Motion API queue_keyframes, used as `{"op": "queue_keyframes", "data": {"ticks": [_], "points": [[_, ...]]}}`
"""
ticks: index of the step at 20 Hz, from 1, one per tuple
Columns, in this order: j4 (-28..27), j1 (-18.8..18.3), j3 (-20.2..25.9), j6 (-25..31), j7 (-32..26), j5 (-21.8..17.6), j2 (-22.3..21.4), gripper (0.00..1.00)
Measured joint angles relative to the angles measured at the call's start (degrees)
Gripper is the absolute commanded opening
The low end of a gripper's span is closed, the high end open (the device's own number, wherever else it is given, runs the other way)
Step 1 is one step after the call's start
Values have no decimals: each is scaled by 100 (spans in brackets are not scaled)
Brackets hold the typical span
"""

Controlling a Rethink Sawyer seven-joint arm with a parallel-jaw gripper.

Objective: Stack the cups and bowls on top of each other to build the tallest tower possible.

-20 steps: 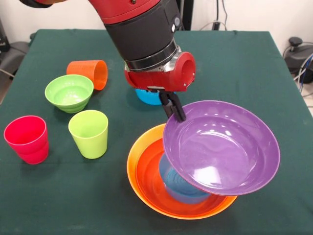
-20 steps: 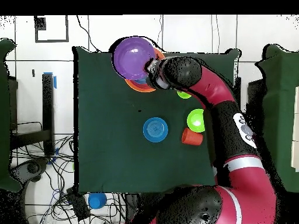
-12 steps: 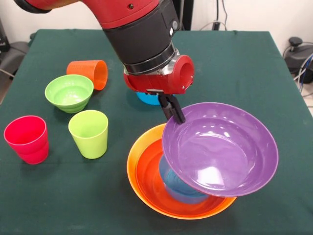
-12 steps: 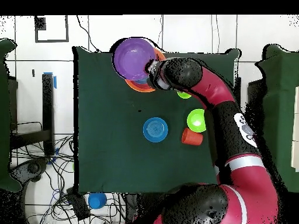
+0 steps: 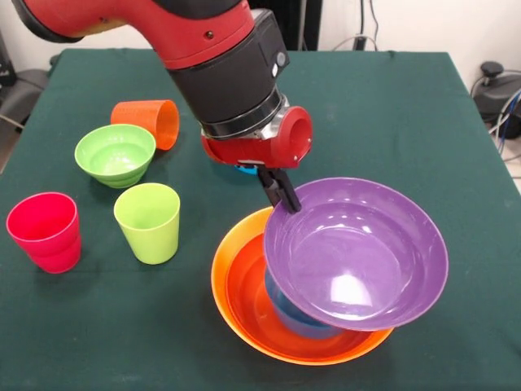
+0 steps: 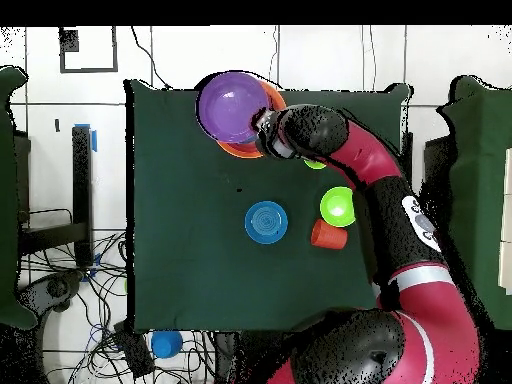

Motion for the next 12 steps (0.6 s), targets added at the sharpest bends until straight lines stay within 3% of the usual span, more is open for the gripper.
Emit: {"op": "queue_keyframes", "data": {"ticks": [12], "points": [[-2, -187, 203, 0, 0, -231, 181, 0]]}}
